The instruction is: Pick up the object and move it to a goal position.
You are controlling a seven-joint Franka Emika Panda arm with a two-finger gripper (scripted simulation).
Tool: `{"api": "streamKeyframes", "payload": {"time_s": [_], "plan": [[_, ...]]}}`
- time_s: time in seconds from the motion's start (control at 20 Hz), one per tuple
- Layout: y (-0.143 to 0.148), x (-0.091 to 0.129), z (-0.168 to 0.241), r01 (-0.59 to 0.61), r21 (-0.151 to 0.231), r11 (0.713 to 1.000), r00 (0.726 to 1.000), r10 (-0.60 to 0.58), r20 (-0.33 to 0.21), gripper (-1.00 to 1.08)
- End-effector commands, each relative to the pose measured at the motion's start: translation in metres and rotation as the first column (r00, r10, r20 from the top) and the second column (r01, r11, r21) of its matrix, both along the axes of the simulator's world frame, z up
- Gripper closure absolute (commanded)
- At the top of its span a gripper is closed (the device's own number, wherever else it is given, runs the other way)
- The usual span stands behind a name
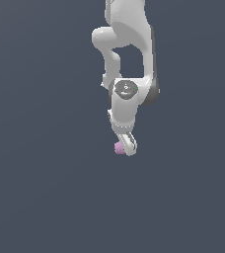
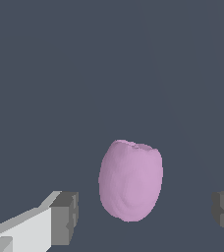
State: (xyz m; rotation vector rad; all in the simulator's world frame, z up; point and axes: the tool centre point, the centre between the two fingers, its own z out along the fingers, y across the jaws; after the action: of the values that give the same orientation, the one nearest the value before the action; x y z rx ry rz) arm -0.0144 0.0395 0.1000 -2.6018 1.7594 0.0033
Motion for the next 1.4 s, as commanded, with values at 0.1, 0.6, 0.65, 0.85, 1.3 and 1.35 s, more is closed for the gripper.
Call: {"api": "streamKeyframes", "payload": {"time_s": [0.1,0.6,0.65,0.85,1.3,1.35], "plan": [[0.003,-0.001,-0.004,0.096,-0.001,0.995,0.995,-0.096,0.000,-0.92],[0.006,-0.001,-0.009,0.202,-0.002,0.979,0.979,-0.202,0.001,-0.92],[0.006,-0.001,-0.009,0.205,-0.002,0.979,0.979,-0.205,0.001,-0.92],[0.006,-0.001,-0.010,0.203,-0.002,0.979,0.979,-0.203,0.001,-0.92],[0.006,-0.003,-0.044,0.207,-0.002,0.978,0.978,-0.207,0.001,-0.92],[0.006,-0.003,-0.048,0.207,-0.002,0.978,0.978,-0.207,0.001,-0.92]]}}
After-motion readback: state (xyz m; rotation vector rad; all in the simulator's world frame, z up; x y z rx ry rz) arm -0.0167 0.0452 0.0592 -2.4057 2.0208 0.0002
